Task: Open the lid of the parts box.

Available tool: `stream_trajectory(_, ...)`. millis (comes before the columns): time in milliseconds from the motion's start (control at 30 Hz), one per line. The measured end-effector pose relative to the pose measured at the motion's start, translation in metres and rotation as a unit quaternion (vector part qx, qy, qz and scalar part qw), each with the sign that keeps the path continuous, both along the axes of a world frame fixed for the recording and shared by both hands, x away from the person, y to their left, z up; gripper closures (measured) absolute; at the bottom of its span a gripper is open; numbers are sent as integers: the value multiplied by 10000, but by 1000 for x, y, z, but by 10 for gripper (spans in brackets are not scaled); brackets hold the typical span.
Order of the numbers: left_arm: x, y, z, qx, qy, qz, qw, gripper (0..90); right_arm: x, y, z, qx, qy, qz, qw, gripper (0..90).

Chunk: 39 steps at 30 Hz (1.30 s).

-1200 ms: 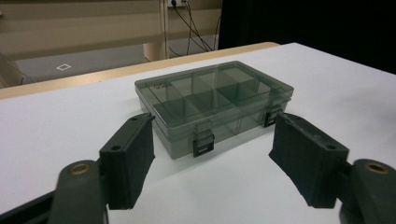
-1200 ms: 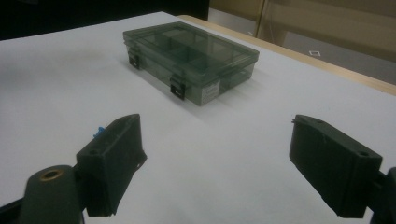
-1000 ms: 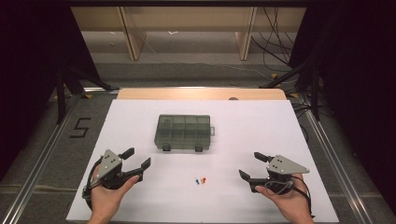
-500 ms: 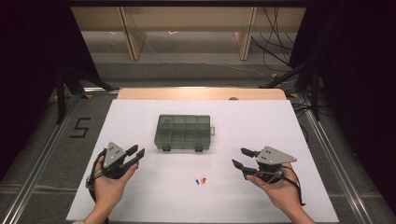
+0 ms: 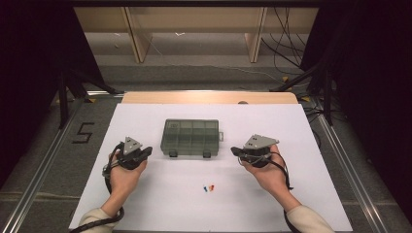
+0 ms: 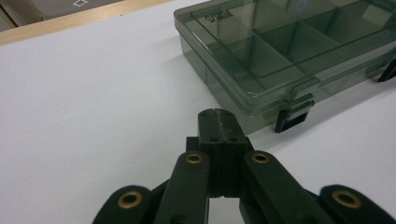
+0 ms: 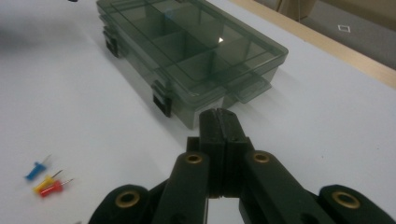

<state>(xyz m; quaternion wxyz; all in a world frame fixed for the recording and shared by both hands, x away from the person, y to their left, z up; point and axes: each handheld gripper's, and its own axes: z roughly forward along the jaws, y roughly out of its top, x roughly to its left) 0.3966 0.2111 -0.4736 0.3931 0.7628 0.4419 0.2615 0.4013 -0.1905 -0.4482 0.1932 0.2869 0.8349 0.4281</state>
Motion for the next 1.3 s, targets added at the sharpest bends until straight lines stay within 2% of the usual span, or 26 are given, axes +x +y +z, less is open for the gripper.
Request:
stream_trajectory(33, 0, 0, 0, 0, 0, 0, 10000, 900, 4, 1, -2, -15, 47, -15, 10000, 900)
stream_trajectory(67, 5, 0, -1, 117, 43, -30, 9999, 900, 8, 3, -4, -39, 87, -29, 9999, 900)
stream_trajectory(100, 7, 2, -1, 369, 91, -119, 9992, 900, 10, 4, -6, -62, 118, -37, 9999, 900)
stream_trajectory(133, 10, 3, -2, 530, 102, -144, 9984, 900, 14, 5, -9, -110, 122, -64, 9998, 900)
stream_trajectory(233, 15, 5, -5, 540, 161, -96, 9984, 900, 22, 10, -16, -151, 283, -109, 9994, 900)
stream_trajectory(333, 19, 5, -9, 625, 157, -193, 9977, 900, 28, 16, -22, -259, 267, 9, 9993, 900)
stream_trajectory(367, 20, 5, -10, 683, 150, -252, 9972, 900, 29, 19, -23, -274, 359, -5, 9990, 900)
stream_trajectory(400, 21, 3, -12, 696, 150, -280, 9971, 900, 31, 20, -24, -318, 313, 51, 9990, 900)
stream_trajectory(467, 21, 2, -12, 783, 154, -330, 9963, 900, 33, 24, -26, -364, 316, 62, 9988, 900)
stream_trajectory(500, 22, 0, -12, 775, 141, -383, 9962, 900, 33, 27, -26, -364, 418, 85, 9984, 900)
stream_trajectory(600, 22, -4, -11, 913, 100, -422, 9949, 900, 36, 31, -29, -416, 393, 138, 9983, 900)
stream_trajectory(967, 23, -8, -14, 895, 118, -535, 9945, 900, 38, 37, -31, -416, 436, 186, 9980, 900)
stream_trajectory(1000, 22, -10, -15, 726, 96, -444, 9963, 900, 38, 37, -31, -419, 426, 196, 9980, 900)
stream_trajectory(1033, 22, -10, -15, 726, 96, -444, 9963, 900, 38, 36, -31, -400, 472, 200, 9979, 900)
stream_trajectory(1067, 23, -8, -13, 943, 98, -620, 9936, 900, 39, 36, -31, -375, 420, 196, 9982, 900)
stream_trajectory(1100, 23, -8, -13, 943, 98, -620, 9936, 900, 39, 36, -30, -366, 424, 180, 9983, 900)
stream_trajectory(1200, 24, -11, -13, 837, 77, -587, 9947, 900, 38, 37, -28, -376, 376, 207, 9984, 900)
stream_trajectory(1233, 22, -14, -15, 611, 92, -437, 9971, 900, 38, 37, -28, -362, 382, 213, 9984, 900)
stream_trajectory(1267, 24, -11, -12, 916, 87, -644, 9937, 900, 38, 37, -27, -334, 400, 218, 9984, 900)
stream_trajectory(1300, 24, -12, -12, 880, 90, -659, 9939, 900, 38, 36, -27, -268, 376, 229, 9987, 900)
